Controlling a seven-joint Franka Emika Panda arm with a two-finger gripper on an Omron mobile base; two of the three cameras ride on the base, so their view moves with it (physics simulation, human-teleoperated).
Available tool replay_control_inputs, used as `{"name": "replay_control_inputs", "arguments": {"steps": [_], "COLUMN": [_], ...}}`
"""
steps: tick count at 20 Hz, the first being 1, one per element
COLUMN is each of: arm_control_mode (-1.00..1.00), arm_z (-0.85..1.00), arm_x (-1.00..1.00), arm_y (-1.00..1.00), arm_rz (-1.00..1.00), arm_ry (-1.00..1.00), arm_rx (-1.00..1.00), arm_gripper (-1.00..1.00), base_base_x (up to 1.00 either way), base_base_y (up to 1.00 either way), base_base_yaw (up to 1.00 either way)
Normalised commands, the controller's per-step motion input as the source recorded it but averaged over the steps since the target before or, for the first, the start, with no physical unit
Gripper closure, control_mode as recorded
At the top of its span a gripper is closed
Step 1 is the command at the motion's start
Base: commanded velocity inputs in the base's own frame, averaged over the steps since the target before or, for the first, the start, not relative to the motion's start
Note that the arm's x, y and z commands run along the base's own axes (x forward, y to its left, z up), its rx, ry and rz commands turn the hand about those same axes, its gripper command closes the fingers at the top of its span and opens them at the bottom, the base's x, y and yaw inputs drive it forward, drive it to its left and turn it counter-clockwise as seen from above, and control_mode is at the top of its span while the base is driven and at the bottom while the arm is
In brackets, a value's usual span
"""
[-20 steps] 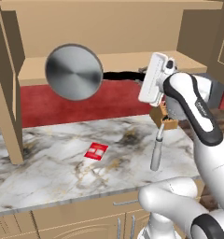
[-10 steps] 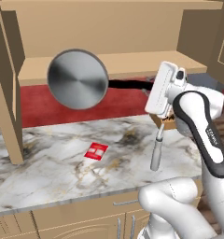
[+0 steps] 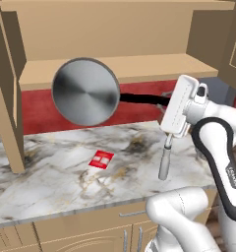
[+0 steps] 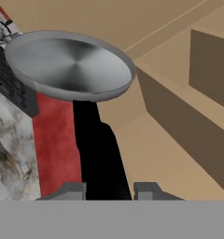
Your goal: Pick the pan from the cabinet and place it on the stove. Then turn on the stove burner for the pan.
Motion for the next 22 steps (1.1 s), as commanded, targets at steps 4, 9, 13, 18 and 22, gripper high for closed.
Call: {"name": "replay_control_inputs", "arguments": {"steps": [4, 9, 13, 18, 22], "arm_control_mode": [-1.0, -1.0, -1.0, 1.0, 1.0], "arm_z": [-0.01, 0.0, -0.09, 0.0, 0.0], "arm_x": [-0.22, 0.0, -0.13, 0.0, 0.0], "arm_y": [-0.01, 0.0, 0.0, 0.0, 0.0], "arm_rz": [0.0, 0.0, 0.0, 0.0, 0.0], "arm_ry": [0.0, 0.0, 0.0, 0.0, 0.0], "arm_rx": [0.0, 0.0, 0.01, 0.0, 0.0], "arm_gripper": [1.0, 1.0, 1.0, 1.0, 1.0], "base_base_x": [0.0, 0.0, 0.0, -0.32, -0.44], "base_base_y": [0.0, 0.0, 0.0, 0.0, 0.0], "base_base_yaw": [0.0, 0.0, 0.0, 0.0, 0.0]}}
